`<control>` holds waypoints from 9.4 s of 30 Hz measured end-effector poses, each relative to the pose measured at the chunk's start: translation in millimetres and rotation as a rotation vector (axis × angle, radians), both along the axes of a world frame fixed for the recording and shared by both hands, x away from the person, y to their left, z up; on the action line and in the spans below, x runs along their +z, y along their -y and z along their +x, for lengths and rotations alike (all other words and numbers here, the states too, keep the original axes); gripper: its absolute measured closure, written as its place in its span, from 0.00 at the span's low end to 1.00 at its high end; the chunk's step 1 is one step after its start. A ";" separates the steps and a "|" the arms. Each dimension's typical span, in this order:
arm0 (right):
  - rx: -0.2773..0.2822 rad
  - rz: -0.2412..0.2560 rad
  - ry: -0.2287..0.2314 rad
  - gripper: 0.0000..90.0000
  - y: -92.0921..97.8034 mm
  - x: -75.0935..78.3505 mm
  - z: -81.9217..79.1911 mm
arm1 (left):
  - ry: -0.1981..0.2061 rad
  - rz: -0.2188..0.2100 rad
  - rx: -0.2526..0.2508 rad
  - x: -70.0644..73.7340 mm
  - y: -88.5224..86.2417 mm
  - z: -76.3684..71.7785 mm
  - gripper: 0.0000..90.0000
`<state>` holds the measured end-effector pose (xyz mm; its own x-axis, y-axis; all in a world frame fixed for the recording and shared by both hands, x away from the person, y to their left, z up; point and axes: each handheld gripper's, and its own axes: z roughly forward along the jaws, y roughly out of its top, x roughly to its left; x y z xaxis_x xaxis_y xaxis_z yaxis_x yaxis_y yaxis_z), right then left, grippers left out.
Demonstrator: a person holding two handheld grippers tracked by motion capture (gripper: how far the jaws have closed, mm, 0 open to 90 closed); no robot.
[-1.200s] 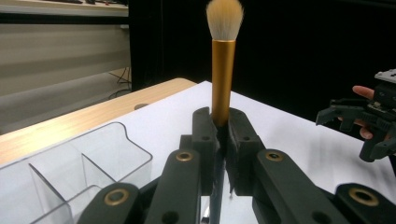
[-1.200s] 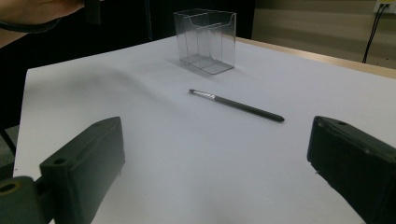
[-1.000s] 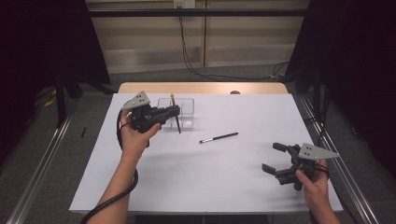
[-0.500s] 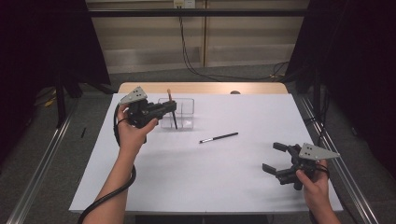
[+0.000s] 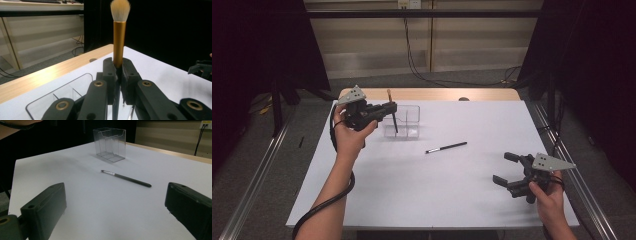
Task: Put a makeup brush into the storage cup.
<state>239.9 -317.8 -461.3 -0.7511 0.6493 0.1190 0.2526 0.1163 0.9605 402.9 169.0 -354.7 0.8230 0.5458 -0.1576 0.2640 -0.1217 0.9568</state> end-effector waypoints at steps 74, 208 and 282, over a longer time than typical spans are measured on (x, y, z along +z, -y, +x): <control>0.011 -0.011 0.007 0.03 -0.4 -1.0 3.0 | 0.048 0.025 0.176 21.5 -5.6 47.0 0.93; 0.021 -0.019 0.014 0.03 -3.1 -0.8 2.1 | -0.043 -0.017 0.177 -48.9 -13.5 28.6 0.15; 0.011 -0.027 0.021 0.03 -5.4 0.2 -0.3 | -0.003 -0.019 -0.038 -82.5 -63.8 -73.9 0.00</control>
<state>239.6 -312.4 -461.1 -0.7602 0.6440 0.0859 0.2312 0.1446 0.9621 329.0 232.8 -437.2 0.8428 0.5108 -0.1696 0.2619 -0.1140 0.9583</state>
